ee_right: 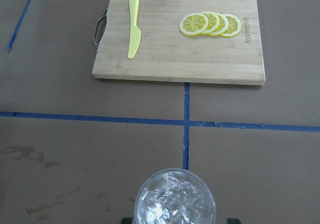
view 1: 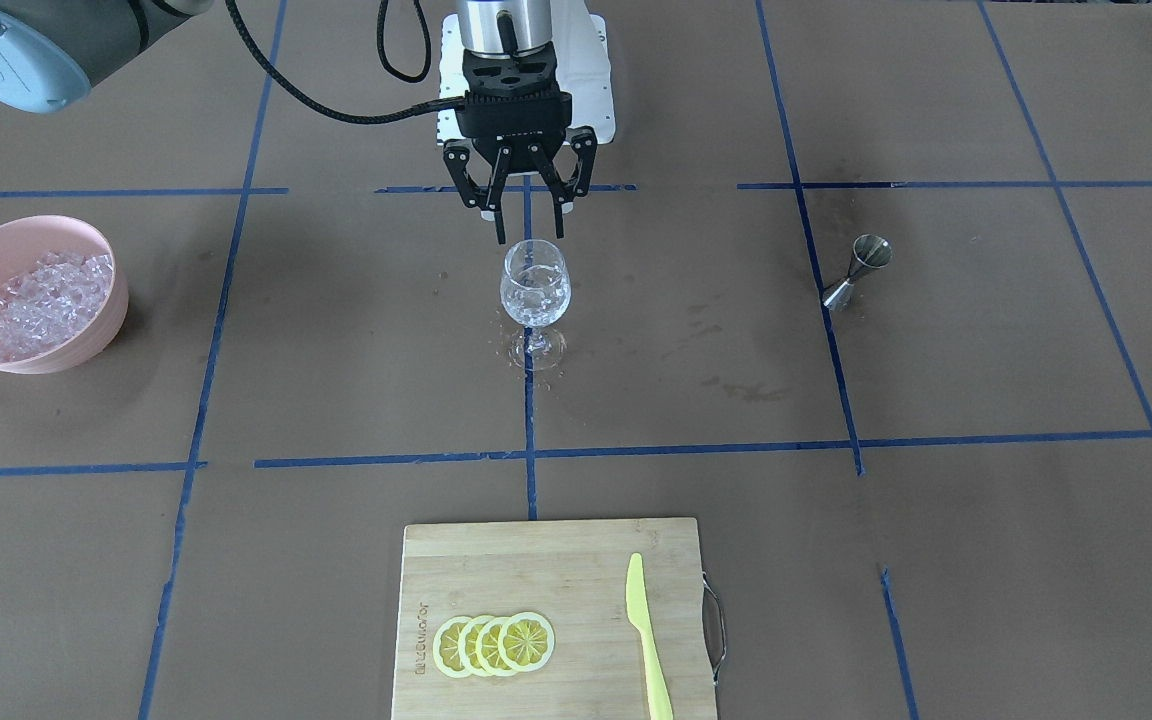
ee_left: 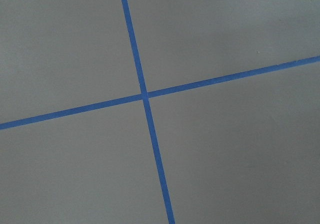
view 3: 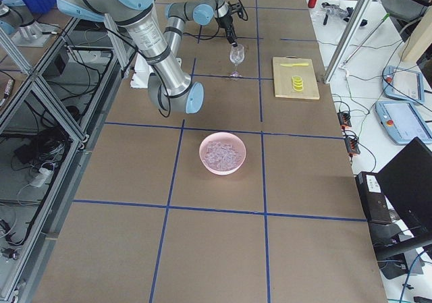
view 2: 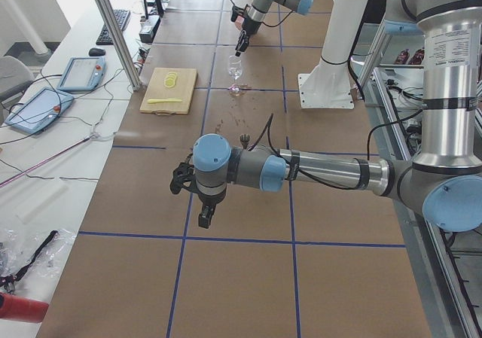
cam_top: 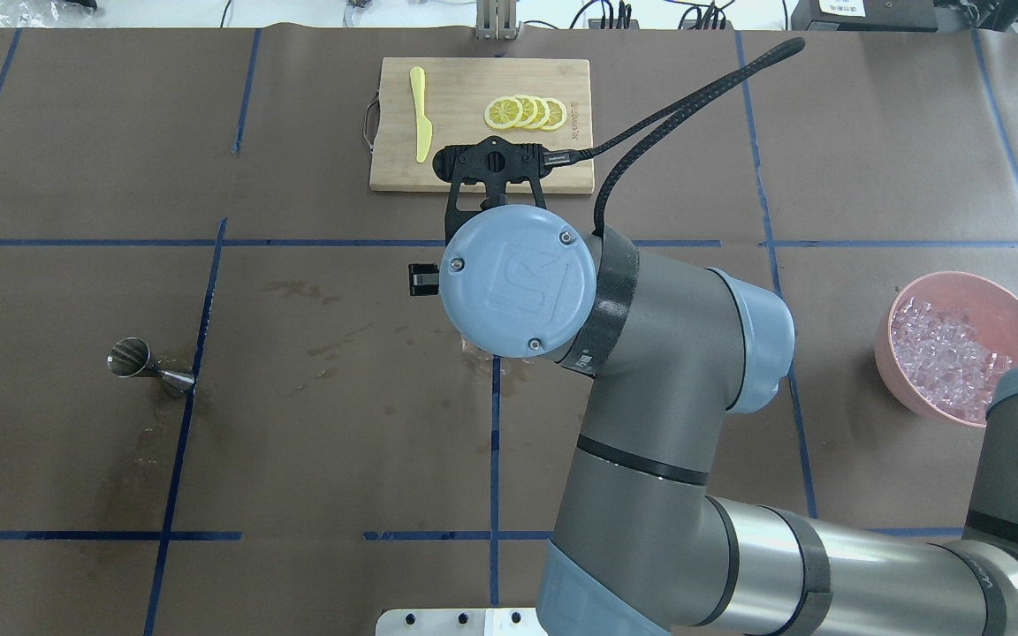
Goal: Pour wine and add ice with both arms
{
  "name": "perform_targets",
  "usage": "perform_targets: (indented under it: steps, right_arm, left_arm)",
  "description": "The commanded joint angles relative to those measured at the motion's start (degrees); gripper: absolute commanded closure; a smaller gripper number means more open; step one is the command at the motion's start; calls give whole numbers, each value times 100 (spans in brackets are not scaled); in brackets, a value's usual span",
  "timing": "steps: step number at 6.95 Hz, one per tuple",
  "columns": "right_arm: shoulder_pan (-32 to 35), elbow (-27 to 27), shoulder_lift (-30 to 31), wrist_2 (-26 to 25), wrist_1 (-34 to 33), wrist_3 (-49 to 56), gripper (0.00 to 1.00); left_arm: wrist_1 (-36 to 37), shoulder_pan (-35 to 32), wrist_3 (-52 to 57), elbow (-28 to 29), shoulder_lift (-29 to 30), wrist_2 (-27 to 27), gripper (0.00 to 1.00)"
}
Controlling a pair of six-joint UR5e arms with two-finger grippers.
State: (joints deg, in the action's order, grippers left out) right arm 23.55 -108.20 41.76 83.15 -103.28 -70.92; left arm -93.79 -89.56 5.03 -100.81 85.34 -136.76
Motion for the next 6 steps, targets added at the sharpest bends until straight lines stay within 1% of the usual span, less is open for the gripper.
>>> perform_targets:
  steps: [1, 2, 3, 4, 5, 6]
  right_arm:
    - [17, -26, 8, 130, -16, 0, 0]
    - [183, -26, 34, 470, -34, 8, 0]
    - [550, -26, 121, 1083, -34, 52, 0]
    - [911, -78, 322, 1550, -34, 357, 0]
    - [1323, -113, 585, 1964, -25, 960, 0]
    - [1814, -122, 927, 2446, -8, 1680, 0]
  left_arm:
    - [-8, 0, -2, -9, 0, 0, 0]
    - [1, 0, -2, -9, 0, 0, 0]
    - [10, 0, -2, -9, 0, 17, 0]
    - [27, 0, -2, 61, -35, 61, 0]
    - [53, 9, -2, 79, -79, 157, 0]
    - [71, 9, 24, 53, -244, 437, 0]
